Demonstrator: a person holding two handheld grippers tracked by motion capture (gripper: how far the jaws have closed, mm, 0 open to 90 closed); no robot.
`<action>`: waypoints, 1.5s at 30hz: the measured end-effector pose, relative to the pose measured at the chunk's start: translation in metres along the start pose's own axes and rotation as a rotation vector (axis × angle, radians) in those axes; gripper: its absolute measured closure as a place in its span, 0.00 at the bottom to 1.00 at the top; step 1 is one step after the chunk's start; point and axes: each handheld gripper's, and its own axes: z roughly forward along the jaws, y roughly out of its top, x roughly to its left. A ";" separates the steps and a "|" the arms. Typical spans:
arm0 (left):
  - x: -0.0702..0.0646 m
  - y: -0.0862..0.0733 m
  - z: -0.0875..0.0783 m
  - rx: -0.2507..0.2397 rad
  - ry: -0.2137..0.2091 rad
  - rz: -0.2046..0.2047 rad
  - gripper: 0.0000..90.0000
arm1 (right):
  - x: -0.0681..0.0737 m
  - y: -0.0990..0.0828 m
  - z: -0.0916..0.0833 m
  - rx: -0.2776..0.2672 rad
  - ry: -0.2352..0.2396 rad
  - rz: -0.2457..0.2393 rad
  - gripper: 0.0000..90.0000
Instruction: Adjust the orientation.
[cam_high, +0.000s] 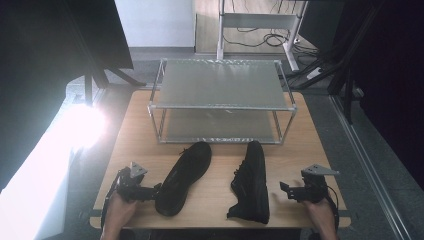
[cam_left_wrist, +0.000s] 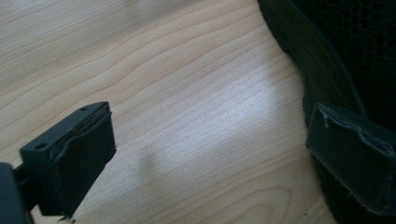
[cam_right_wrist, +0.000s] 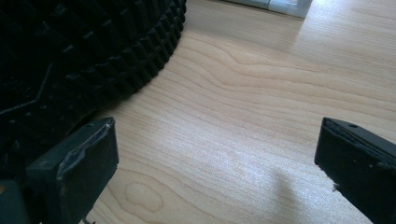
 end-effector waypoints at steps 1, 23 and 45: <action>-0.005 -0.002 0.000 0.005 -0.038 0.006 0.01 | 0.000 0.000 0.001 0.002 0.002 -0.003 0.01; -0.045 0.006 0.004 -0.034 -0.077 0.048 0.00 | 0.001 0.005 -0.005 -0.037 0.003 -0.014 0.00; -0.034 0.004 0.004 -0.056 0.030 -0.006 0.00 | 0.053 0.058 -0.024 -0.068 0.033 -0.127 0.00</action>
